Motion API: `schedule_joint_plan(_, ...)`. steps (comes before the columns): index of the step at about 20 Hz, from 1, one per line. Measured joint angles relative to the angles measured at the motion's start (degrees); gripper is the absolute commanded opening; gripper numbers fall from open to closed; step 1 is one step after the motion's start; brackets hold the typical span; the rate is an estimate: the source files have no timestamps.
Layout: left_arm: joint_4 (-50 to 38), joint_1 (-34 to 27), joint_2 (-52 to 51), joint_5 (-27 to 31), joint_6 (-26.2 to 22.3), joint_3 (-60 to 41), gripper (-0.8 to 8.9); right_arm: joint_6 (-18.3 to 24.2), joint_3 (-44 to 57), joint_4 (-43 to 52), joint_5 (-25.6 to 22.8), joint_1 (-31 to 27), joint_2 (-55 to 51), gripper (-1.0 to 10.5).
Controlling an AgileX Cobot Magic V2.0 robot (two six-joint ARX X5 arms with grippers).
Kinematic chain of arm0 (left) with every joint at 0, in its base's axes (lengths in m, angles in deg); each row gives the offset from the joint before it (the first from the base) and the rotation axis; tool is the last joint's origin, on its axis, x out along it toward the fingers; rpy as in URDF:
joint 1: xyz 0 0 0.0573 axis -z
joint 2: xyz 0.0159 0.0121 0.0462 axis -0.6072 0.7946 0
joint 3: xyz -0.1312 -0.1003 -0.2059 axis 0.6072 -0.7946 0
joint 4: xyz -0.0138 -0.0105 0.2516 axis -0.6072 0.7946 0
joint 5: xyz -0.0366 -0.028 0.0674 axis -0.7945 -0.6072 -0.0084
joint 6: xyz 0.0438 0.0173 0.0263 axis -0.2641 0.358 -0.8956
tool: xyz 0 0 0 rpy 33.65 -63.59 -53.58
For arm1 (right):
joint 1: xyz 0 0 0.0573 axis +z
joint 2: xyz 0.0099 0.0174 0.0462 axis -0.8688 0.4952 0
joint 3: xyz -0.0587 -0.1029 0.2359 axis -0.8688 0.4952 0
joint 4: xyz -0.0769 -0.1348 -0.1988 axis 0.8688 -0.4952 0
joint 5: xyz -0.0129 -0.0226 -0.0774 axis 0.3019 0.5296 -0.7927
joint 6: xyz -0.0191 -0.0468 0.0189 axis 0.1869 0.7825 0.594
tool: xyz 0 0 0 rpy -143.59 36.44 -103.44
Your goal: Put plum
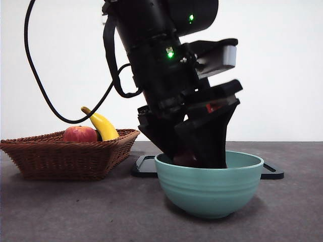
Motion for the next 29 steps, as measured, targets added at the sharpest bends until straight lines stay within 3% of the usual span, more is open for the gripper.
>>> schedule_joint_plan(4,-0.4,0.4,0.1,0.1,-0.1,0.0,4.13,0.0,0.0,0.0,0.0,0.0,0.0,3.7)
schedule_joint_plan(11,-0.2,0.8,0.1,0.1,-0.3,0.7,4.09,0.0,0.0,0.0,0.0,0.0,0.0,3.7)
schedule_joint_plan(18,4.0,-0.1,-3.1,0.1,0.1,8.2,4.09,0.0,0.0,0.0,0.0,0.0,0.0,3.7)
schedule_joint_plan(23,4.2,-6.6,-14.8,0.1,3.2,9.2,4.05,0.0,0.0,1.2,0.0,0.0,0.0,3.7)
schedule_joint_plan(29,10.8,-18.5,-28.5,-0.5,4.0,9.4,4.04,0.0,0.0,2.5,0.0,0.0,0.0,3.7)
